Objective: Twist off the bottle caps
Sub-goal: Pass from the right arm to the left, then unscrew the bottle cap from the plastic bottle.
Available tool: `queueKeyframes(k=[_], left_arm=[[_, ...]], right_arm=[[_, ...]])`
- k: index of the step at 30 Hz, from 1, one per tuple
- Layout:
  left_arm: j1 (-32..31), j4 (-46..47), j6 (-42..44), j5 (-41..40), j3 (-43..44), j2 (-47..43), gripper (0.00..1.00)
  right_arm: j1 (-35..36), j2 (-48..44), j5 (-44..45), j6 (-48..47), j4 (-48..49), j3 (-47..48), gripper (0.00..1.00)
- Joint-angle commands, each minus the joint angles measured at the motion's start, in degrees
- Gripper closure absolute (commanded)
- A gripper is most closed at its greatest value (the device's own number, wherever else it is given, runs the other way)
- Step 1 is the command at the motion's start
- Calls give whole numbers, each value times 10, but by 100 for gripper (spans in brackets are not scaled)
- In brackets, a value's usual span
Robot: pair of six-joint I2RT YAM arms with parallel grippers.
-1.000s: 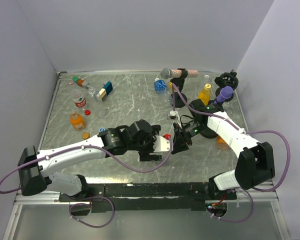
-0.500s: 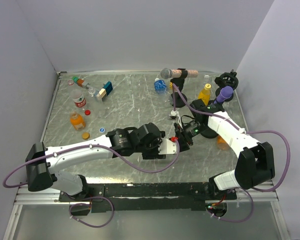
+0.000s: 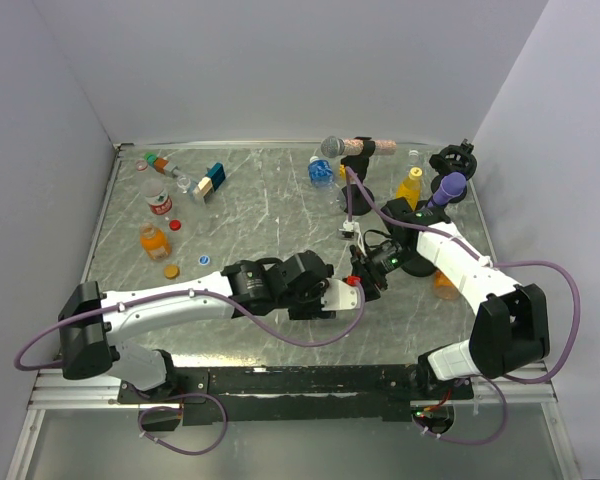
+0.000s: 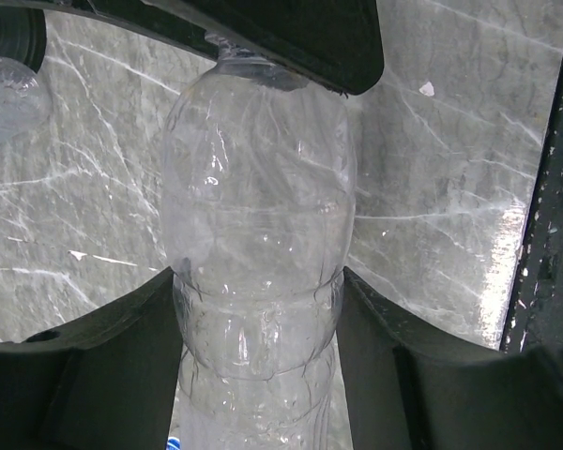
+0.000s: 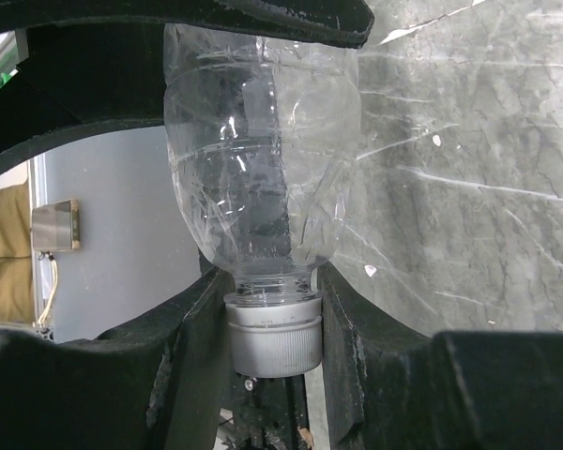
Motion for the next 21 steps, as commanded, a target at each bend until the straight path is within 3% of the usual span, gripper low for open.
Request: queueKeyframes(k=[1, 3, 5, 7, 12, 16, 19, 21], left_arm=[[-5, 7, -17, -4, -18, -5, 87], [-5, 21, -23, 0, -31, -18, 89], [-5, 34, -31, 4, -48, -30, 90], [-5, 47, -40, 6, -64, -42, 92], [-5, 83, -82, -4, -109, -73, 95], [-5, 120, -141, -24, -141, -110, 98], [-5, 175, -188, -34, -176, -144, 99], [-5, 215, -216, -47, -205, -168, 98]], right_arm=[[-4, -1, -57, -13, -1, 3, 63], [-5, -4, -61, -15, -2, 3, 37], [-11, -12, -67, -19, -6, 4, 17], [-23, -23, -77, -20, -8, 6, 11], [-70, -33, -99, -56, -61, 36, 5], [-109, -72, -50, -32, -52, 69, 1], [-122, -161, 29, 100, 120, 24, 1], [-124, -237, 83, 237, 272, -54, 1]])
